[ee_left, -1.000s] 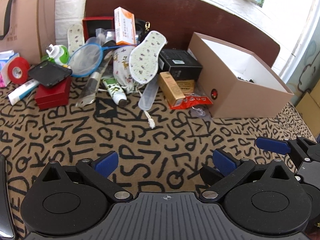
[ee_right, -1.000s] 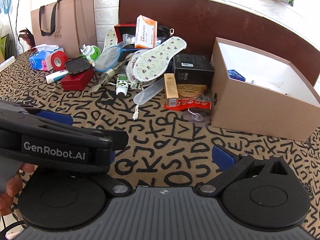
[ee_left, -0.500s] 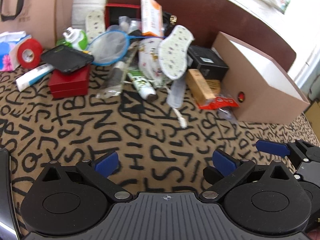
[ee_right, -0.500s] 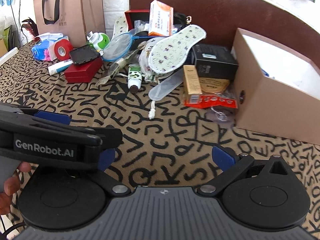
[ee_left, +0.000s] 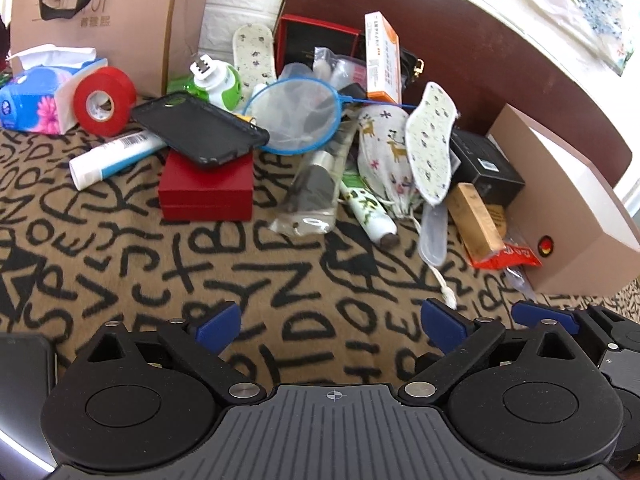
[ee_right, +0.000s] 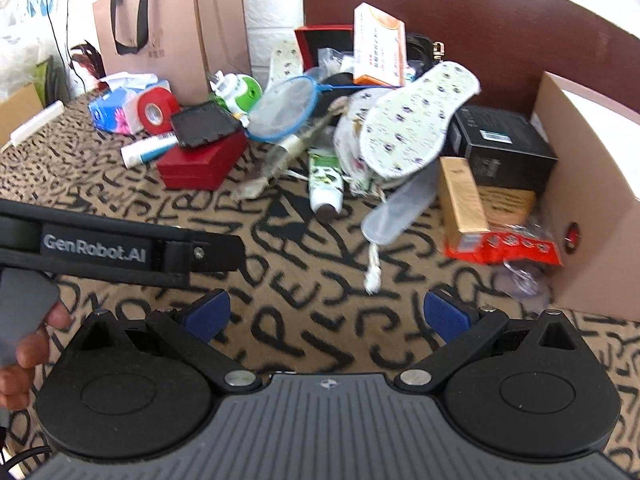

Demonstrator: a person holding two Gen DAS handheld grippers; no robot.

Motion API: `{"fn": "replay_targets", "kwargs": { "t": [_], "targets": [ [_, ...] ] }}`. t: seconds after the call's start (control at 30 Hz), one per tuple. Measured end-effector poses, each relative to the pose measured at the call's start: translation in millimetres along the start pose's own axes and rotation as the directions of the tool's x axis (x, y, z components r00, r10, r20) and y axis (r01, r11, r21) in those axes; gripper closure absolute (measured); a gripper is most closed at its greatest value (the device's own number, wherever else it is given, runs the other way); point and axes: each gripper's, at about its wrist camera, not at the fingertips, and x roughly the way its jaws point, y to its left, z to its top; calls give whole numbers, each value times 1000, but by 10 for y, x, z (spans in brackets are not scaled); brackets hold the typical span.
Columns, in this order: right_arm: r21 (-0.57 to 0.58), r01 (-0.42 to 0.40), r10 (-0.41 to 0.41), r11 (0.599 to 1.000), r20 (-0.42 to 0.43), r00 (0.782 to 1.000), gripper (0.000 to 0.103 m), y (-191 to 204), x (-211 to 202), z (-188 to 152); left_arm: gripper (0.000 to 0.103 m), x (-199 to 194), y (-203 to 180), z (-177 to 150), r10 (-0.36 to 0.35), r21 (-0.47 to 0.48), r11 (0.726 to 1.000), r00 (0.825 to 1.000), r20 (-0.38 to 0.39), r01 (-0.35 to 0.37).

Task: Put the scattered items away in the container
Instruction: 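Lower left tool onto the clear packet holding a black brush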

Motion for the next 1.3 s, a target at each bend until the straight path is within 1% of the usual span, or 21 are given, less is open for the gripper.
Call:
{"fn": "replay_targets", "kwargs": {
  "t": [0.03,0.1,0.17,0.2,0.27,0.33,0.47,0.63,0.73,0.83,0.93,1.0,1.03,1.07,1.1,1.13,1.2,1.23,1.27,1.3],
  "targets": [
    [4,-9,9,1000,5,1000,1,2,30,23,6,21,13,24,-2,0,1000,1000,3,2],
    [4,-23,23,1000,22,999,1,9,87,71,7,56,31,102,-20,-2,1000,1000,20,20],
    [-4,-35,35,999,29,999,3,28,149,127,8,101,39,202,-44,5,999,999,31,44],
    [-8,-39,39,999,36,999,6,37,175,152,10,126,42,244,-49,12,999,998,34,48],
    [-19,-46,47,999,51,998,7,58,227,203,12,179,47,320,-55,25,998,998,35,54],
    [-33,-51,52,998,60,997,11,77,290,251,17,243,66,393,-64,26,998,998,28,63],
    [-35,-65,67,997,80,995,17,82,429,342,24,381,116,508,-97,25,995,995,6,96],
    [-41,-73,77,996,95,992,28,82,584,447,32,563,160,621,-123,17,992,992,-25,123],
    [-69,-94,100,993,101,990,33,104,654,491,32,627,160,698,-129,32,991,991,-22,129],
    [-83,-116,124,990,105,987,34,129,726,536,32,704,186,775,-115,45,992,993,-30,117],
    [-69,-131,138,989,104,985,36,138,819,581,33,776,230,840,-124,41,991,991,-45,126],
    [-53,-145,150,988,107,983,38,140,880,616,33,818,227,881,-121,59,991,991,-51,124],
    [-49,-155,159,987,110,981,41,140,906,632,34,841,223,900,-118,71,990,992,-54,121],
    [-44,-161,165,986,108,980,41,143,934,647,35,863,220,916,-110,83,990,992,-56,114],
    [-41,-161,164,986,105,981,44,147,967,659,39,880,224,932,-105,90,990,993,-57,110],
    [-40,-162,165,986,99,981,49,144,1002,667,43,893,231,945,-101,95,990,993,-63,106],
    [-8,-186,186,982,86,979,52,103,1049,674,47,905,242,954,-99,104,989,992,-73,106],
    [16,-200,198,980,82,977,57,76,1048,672,56,899,236,946,-96,107,989,993,-72,104],
    [34,-216,213,976,69,975,59,51,1049,671,57,890,232,935,-93,107,989,993,-69,100],
    [57,-229,225,972,62,972,69,25,1048,664,59,882,230,922,-95,98,990,993,-68,101]
  ]
}}
